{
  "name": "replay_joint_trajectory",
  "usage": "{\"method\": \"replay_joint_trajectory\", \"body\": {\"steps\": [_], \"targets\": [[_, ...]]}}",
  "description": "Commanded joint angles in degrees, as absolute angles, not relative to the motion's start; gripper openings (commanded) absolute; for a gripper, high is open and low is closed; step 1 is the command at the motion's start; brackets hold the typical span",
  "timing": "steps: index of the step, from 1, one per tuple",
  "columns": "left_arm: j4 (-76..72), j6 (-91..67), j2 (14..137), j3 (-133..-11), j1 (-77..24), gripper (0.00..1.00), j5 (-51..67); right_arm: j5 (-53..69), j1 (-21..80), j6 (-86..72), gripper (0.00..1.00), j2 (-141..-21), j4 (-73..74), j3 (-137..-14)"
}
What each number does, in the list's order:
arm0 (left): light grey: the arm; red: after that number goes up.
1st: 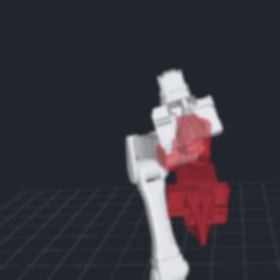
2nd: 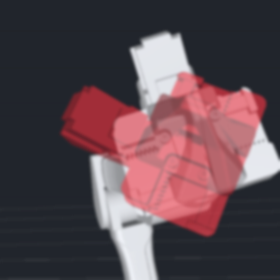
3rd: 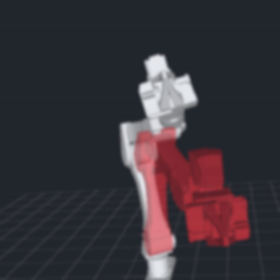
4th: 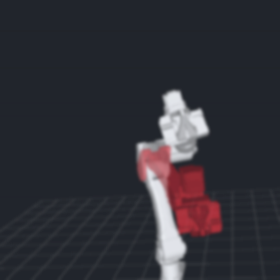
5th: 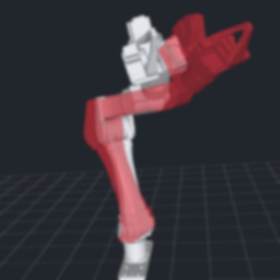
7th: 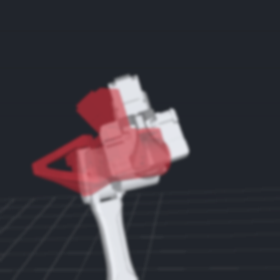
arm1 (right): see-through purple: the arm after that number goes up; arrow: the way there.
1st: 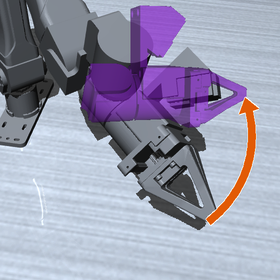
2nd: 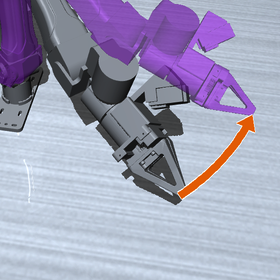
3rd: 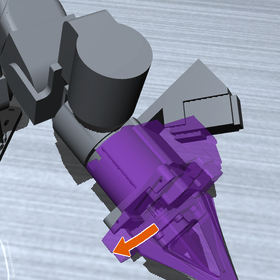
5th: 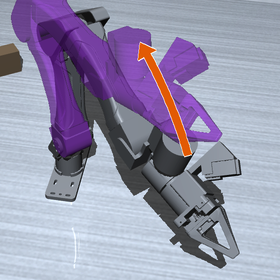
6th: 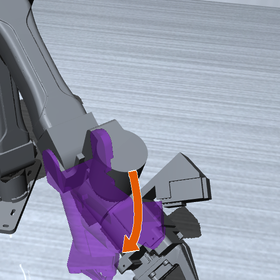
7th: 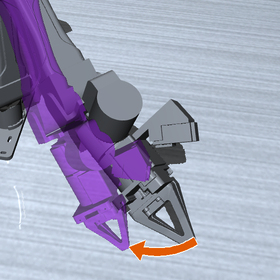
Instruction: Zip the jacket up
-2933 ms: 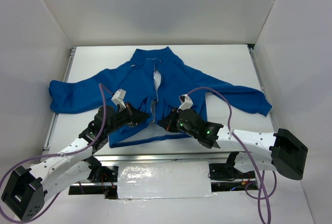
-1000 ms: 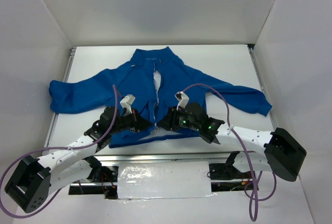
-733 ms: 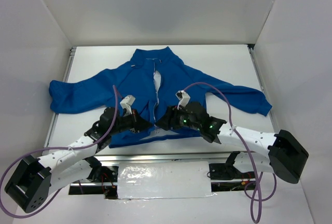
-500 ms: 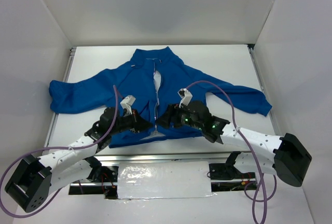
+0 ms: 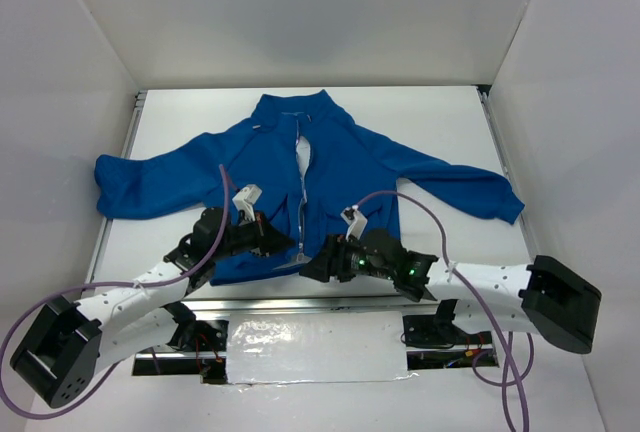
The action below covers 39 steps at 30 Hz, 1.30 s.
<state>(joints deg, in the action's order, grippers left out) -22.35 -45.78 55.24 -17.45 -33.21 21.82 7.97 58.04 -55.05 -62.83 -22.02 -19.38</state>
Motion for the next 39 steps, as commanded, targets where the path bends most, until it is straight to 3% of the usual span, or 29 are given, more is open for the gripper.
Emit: {"method": "replay_joint_trajectory", "body": {"steps": [1,17,27,39], "targets": [[-27.68,-46.93,56.16,-17.23,-33.57,0.00,24.08,5.54,59.94,-58.97,0.79,-64.68,-34.34,-17.94],[-29.09,-47.55,56.87,-17.14,-33.66,0.00,25.14,3.95,60.03,-59.33,0.77,-80.33,-58.35,-15.03],[-29.27,-47.73,56.95,-17.05,-33.66,0.00,25.14,3.51,60.29,-57.48,0.75,-81.38,-57.66,-17.40],[-29.00,-47.29,58.10,-18.02,-33.66,0.00,25.31,3.78,60.38,-58.18,0.52,-81.74,-61.17,-16.00]]}}
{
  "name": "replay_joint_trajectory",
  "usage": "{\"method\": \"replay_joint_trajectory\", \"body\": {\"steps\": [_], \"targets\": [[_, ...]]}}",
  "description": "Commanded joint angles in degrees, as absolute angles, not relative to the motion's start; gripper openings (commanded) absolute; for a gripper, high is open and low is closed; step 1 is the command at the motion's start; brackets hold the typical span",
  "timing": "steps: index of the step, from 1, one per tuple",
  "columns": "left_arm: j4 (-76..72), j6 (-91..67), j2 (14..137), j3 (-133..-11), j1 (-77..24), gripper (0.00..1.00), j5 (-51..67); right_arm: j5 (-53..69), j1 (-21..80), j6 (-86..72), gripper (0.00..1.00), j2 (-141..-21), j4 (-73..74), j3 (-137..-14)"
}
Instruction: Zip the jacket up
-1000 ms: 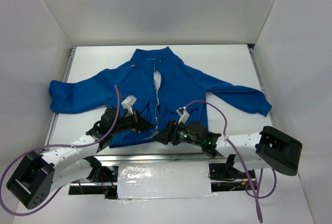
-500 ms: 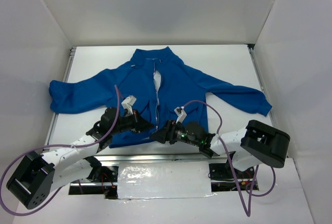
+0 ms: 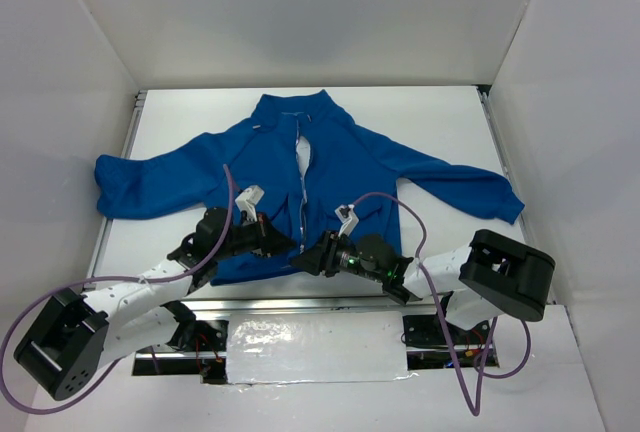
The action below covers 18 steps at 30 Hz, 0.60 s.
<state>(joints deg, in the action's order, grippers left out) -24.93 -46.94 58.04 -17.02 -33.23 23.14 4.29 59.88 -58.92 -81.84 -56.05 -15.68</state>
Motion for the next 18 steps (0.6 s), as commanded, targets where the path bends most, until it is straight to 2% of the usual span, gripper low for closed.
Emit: {"method": "replay_joint_trajectory", "body": {"steps": [1,5,18], "targets": [[-28.92,-47.29,58.18,-18.10,-33.66,0.00,25.31,3.69,60.21,-58.10,0.50,-81.74,-61.08,-16.00],[-28.56,-47.02,58.10,-18.37,-33.75,0.00,25.23,3.43,60.29,-58.18,0.45,-81.91,-60.73,-16.08],[-28.48,-47.11,57.57,-18.11,-33.66,0.00,25.22,0.09,60.29,-60.73,0.14,-81.48,-55.47,-16.08]]}}
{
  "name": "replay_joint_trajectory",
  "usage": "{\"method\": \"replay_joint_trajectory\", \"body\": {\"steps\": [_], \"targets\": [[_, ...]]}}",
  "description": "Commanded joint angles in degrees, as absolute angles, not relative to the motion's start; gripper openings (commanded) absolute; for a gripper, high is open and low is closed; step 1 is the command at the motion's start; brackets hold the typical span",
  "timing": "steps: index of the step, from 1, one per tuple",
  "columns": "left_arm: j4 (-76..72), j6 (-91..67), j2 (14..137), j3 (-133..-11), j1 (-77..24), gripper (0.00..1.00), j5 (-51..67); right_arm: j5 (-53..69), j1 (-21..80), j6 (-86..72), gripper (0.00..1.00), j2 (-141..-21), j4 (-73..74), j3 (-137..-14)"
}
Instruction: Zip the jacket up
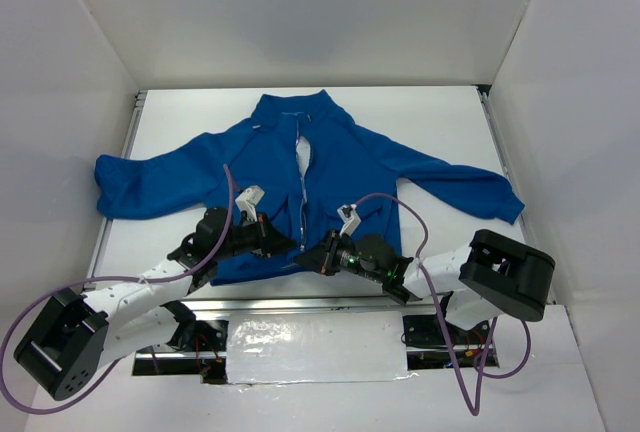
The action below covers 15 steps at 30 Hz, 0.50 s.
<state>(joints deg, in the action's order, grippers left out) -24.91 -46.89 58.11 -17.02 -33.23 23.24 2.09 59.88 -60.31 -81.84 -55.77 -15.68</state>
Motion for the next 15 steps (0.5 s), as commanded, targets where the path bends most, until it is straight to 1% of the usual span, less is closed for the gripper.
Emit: {"method": "replay_joint_trajectory", "body": {"steps": [1,3,4,5,7,8,9,10,15], "targets": [[-28.48,-47.11,57.57,-18.11,-33.66,0.00,25.14,0.09,60.21,-60.82,0.14,-81.47,-55.11,-16.26],[-28.13,-47.02,57.39,-18.11,-33.75,0.00,25.14,0.09,60.29,-61.00,0.10,-81.74,-54.93,-16.35],[-28.04,-46.93,57.22,-18.11,-33.66,0.00,24.96,0.09,60.21,-61.17,0.09,-81.83,-54.84,-16.35],[-27.86,-46.93,57.13,-18.11,-33.66,0.00,24.79,0.09,60.21,-61.17,0.11,-81.91,-54.93,-16.17],[-27.42,-46.76,56.87,-18.11,-33.66,0.00,24.61,0.35,60.21,-61.08,0.23,-81.83,-55.54,-16.00],[-27.33,-46.76,56.69,-18.11,-33.75,0.00,24.52,0.70,60.21,-60.91,0.35,-81.65,-55.89,-15.74],[-27.33,-46.76,56.69,-18.19,-33.66,0.00,24.52,1.14,60.21,-60.56,0.40,-81.48,-56.59,-15.30],[-27.16,-46.76,56.78,-18.19,-33.66,0.00,24.61,1.49,60.29,-60.64,0.48,-81.13,-56.60,-15.03],[-26.72,-46.58,56.78,-18.54,-33.66,0.00,24.61,2.11,60.29,-61.17,0.52,-80.68,-57.04,-13.27]]}}
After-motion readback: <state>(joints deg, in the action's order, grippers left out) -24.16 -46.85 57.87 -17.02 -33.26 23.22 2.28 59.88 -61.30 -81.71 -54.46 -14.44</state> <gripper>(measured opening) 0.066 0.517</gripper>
